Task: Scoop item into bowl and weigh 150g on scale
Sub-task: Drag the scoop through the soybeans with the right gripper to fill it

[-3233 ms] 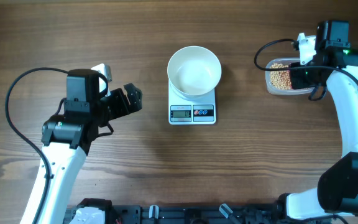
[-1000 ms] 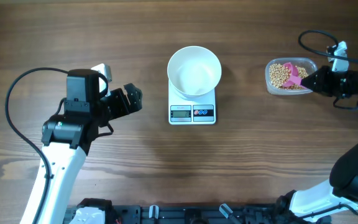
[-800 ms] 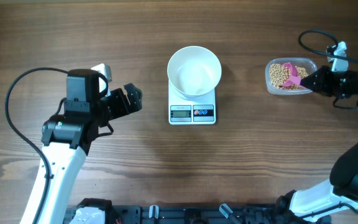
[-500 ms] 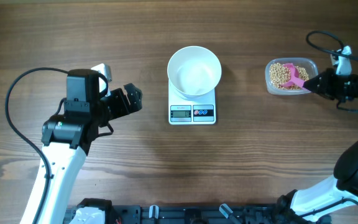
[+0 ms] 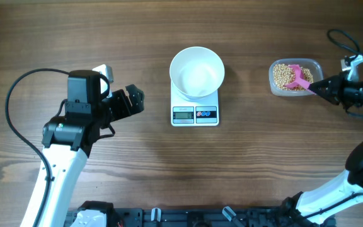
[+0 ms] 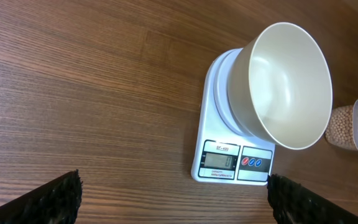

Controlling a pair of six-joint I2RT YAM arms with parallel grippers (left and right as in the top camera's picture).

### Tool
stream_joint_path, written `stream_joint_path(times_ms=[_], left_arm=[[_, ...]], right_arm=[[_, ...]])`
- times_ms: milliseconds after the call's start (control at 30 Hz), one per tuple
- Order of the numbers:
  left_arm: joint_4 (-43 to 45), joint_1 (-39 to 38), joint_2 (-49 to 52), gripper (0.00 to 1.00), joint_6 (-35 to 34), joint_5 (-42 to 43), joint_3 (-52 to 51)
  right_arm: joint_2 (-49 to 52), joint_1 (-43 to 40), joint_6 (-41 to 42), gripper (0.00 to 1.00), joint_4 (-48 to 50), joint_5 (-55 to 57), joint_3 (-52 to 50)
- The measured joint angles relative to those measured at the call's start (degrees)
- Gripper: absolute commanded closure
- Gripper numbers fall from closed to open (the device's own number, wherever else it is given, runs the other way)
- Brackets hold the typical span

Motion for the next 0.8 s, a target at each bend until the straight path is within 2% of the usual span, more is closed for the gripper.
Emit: stream_joint_path(times_ms=[433,800], left_arm=[[0.0,0.0,0.0,0.0,0.0,0.0,0.0],[0.0,0.0,0.0,0.0,0.0,0.0,0.0]], right_arm=[[0.3,-6.6,-0.9,0.96,-3.1,-4.0,0.0],[0.3,-10.3,-6.3,0.96,-9.2,-10.8,0.0]])
